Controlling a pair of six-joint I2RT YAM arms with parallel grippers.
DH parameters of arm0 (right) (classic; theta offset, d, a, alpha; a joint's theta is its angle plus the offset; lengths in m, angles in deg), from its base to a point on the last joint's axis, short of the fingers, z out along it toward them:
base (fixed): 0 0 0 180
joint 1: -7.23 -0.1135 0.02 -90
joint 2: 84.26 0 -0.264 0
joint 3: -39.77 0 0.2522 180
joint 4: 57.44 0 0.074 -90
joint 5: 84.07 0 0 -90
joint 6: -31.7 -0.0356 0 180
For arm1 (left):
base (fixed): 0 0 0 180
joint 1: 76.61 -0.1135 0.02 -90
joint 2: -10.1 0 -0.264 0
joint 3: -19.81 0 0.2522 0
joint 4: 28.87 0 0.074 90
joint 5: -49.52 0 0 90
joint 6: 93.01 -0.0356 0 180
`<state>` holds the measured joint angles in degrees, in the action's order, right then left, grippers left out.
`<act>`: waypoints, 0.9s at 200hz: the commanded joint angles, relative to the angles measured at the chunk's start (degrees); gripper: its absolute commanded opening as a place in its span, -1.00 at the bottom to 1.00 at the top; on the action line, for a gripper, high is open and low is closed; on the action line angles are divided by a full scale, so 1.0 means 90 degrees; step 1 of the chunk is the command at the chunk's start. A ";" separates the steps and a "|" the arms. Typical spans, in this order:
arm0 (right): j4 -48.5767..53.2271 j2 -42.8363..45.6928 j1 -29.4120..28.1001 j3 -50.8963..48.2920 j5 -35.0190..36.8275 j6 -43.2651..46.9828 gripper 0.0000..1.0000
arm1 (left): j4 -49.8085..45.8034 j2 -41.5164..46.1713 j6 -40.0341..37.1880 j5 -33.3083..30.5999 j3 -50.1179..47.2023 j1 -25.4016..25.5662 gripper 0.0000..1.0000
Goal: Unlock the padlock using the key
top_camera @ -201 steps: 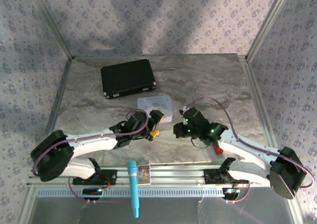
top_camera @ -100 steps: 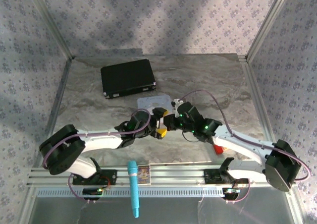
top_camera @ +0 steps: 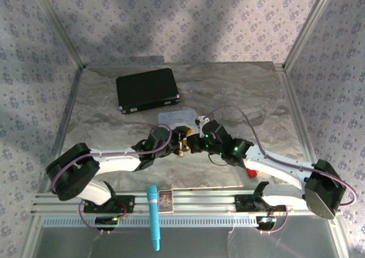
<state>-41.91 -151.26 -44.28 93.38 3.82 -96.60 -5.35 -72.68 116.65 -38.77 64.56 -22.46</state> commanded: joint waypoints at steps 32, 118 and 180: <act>-0.0004 0.0295 0.0102 -0.0059 0.0275 -0.0055 -1.00 | -0.0267 0.0117 0.0211 0.0045 -0.0137 -0.0061 -0.31; 0.0049 0.0275 0.0195 -0.0135 0.0255 -0.0021 -1.00 | -0.0676 0.0445 -0.0154 0.0009 -0.0136 -0.0230 -0.89; -0.0504 0.0526 0.0984 -0.0335 -0.0363 -0.0436 0.98 | -0.1079 0.1269 -0.2323 -0.0583 -0.0022 -0.0560 -1.00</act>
<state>-43.03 -149.08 -39.58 91.74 4.39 -97.74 -10.86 -66.17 108.47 -40.10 63.24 -25.74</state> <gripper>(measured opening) 0.754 0.065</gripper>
